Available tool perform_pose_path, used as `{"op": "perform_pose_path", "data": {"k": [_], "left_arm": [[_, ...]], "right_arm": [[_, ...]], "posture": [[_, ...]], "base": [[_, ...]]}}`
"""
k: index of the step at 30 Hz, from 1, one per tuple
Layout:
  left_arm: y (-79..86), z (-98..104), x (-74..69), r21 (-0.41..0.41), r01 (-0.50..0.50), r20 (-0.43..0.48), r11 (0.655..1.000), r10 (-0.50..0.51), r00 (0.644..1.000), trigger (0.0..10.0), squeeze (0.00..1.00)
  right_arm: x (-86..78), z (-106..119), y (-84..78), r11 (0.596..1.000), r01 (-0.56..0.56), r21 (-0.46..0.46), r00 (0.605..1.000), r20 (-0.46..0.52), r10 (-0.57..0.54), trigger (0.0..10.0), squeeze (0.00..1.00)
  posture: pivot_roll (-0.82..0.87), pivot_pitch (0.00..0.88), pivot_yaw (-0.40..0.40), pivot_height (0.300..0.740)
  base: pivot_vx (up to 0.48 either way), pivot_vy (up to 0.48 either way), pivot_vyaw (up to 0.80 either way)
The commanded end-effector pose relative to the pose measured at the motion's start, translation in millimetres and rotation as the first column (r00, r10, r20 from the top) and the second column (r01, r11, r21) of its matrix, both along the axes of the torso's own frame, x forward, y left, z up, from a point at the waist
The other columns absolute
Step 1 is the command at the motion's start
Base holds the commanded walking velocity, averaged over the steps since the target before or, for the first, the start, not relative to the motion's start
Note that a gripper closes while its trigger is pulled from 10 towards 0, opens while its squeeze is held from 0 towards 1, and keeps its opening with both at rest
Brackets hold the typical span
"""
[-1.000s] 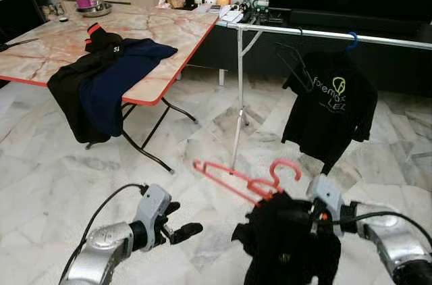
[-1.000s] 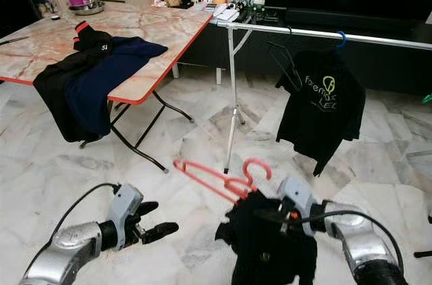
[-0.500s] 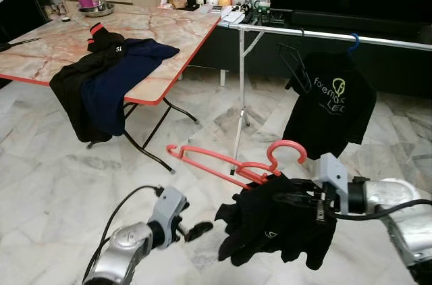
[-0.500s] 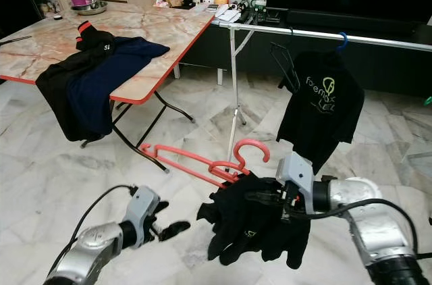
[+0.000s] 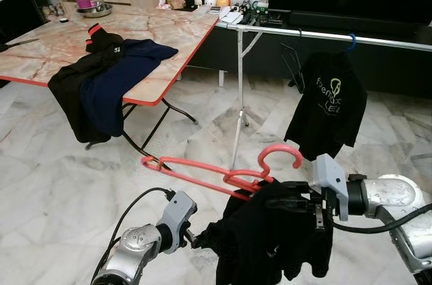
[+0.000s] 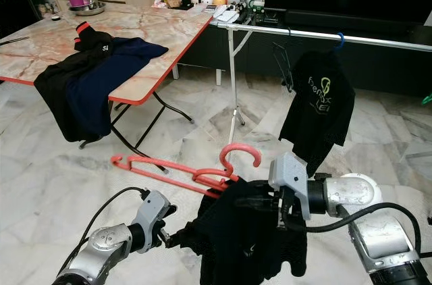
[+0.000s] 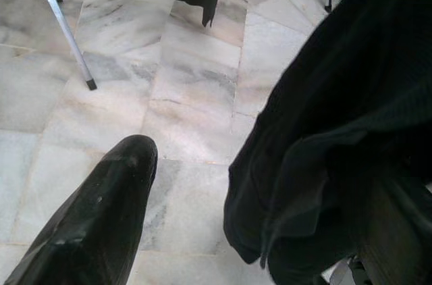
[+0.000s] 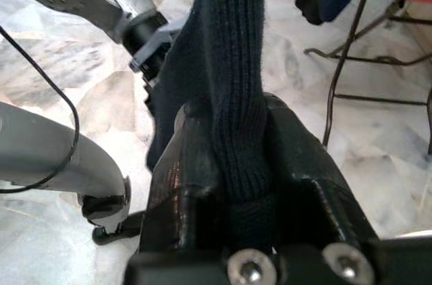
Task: Hang hanger
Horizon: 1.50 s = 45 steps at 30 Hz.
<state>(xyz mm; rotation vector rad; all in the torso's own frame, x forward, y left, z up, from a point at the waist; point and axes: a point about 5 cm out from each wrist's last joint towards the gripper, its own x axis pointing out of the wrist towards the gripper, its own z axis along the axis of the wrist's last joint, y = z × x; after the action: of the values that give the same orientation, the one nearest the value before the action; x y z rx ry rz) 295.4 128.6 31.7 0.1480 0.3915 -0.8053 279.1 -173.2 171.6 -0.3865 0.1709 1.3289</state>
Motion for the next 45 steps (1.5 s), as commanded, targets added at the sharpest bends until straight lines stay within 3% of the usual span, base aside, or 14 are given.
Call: {"op": "perform_pose_path", "data": {"k": [1,8,17,19,20,45], "left_arm": [[-2.0,-0.9,0.8,0.005,0.020,-0.005,1.000,-0.020,1.000,10.0,0.00],[-6.0,-5.0,-0.3,0.021,0.051,-0.021,0.999,-0.050,0.999,10.0,0.00],[-12.0,-5.0,-1.4,-0.021,0.088,-0.037,0.996,-0.089,0.995,10.0,0.00],[-12.0,-5.1,-1.2,-0.017,0.090,-0.036,0.996,-0.091,0.995,9.5,0.00],[-11.3,-5.6,-0.4,-0.012,0.083,-0.036,0.996,-0.083,0.996,0.0,0.00],[-12.9,-9.7,-1.1,-0.009,0.098,-0.059,0.995,-0.099,0.993,0.0,0.00]], "right_arm": [[-2.5,13.1,4.8,1.000,-0.029,0.008,0.999,0.045,0.028,0.0,0.00],[-4.0,18.1,10.7,0.999,-0.038,0.016,0.997,0.061,0.037,0.0,0.00],[-1.4,23.3,10.5,1.000,-0.018,0.014,0.996,0.085,0.017,0.0,0.00],[-0.7,24.1,10.8,1.000,-0.016,0.014,0.996,0.087,0.014,0.0,0.00],[0.2,25.1,11.4,1.000,-0.013,0.015,0.996,0.090,0.012,0.0,0.00],[8.8,33.2,12.6,0.999,0.021,0.035,0.993,0.118,-0.025,0.0,0.00]], "posture": [[0.00,0.030,-0.009,0.740],[-0.01,0.030,-0.012,0.740],[-0.01,0.025,-0.017,0.740],[-0.01,0.025,-0.017,0.740],[-0.01,0.027,-0.018,0.740],[-0.02,0.053,-0.024,0.740]], "base": [[0.000,0.000,0.00],[0.000,0.000,0.00],[0.000,0.000,0.00],[0.000,0.000,0.00],[0.000,0.000,0.00],[0.000,0.000,0.00]]}}
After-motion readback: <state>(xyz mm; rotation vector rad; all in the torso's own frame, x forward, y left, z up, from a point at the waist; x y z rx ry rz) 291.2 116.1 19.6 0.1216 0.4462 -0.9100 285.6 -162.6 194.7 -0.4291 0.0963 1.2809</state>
